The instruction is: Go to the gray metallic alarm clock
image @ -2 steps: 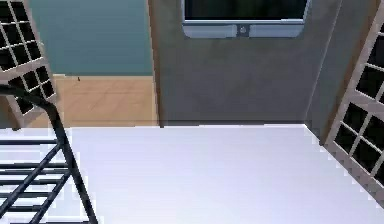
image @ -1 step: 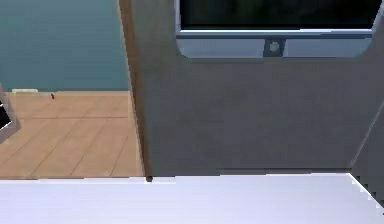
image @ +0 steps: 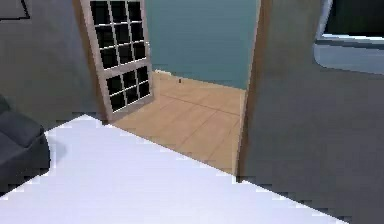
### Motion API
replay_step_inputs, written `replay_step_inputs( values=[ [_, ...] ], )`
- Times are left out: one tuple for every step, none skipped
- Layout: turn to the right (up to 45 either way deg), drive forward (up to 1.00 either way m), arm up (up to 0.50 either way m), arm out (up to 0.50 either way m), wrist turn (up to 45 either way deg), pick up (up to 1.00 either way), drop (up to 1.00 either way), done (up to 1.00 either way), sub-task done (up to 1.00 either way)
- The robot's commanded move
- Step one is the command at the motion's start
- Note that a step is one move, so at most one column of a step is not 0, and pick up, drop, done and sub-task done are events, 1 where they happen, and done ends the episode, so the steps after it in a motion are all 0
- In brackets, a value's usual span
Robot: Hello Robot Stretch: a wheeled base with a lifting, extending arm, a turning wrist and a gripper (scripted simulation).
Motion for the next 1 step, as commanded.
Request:
replay_step_inputs(
  values=[
    [0.0, 1.00, 0.00, 0.00, 0.0, 0.00, 0.00, 0.00, 0.00]
  ],
)
